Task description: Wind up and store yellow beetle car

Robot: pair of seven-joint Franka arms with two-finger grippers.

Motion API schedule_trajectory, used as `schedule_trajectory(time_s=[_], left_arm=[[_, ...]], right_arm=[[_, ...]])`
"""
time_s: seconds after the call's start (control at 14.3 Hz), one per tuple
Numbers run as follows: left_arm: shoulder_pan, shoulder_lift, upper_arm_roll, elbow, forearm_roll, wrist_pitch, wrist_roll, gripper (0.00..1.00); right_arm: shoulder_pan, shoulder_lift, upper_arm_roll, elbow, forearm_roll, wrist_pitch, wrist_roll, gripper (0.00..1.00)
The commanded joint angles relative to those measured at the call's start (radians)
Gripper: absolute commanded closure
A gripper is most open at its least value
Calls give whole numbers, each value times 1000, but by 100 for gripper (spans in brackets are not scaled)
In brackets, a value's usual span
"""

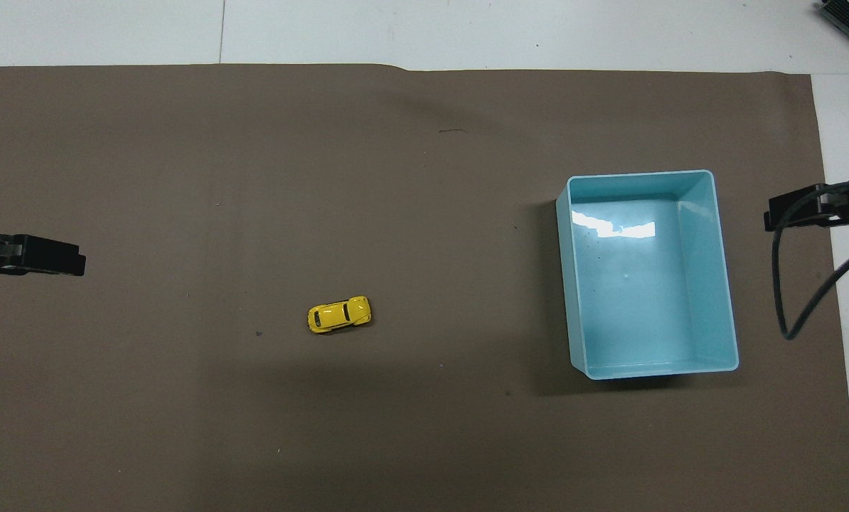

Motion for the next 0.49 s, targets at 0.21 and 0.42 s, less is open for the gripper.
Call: schedule_trajectory(time_s=[0.21,0.42], left_arm=[[16,-3,-8,7,-6,-8,15,0],[16,-5,-8,5,-6,-15,14,0]], right_arm=[[-8,-14,5,-17,-4,1,-23,0],[-8,-14,5,-17,-5,1,-23,0]])
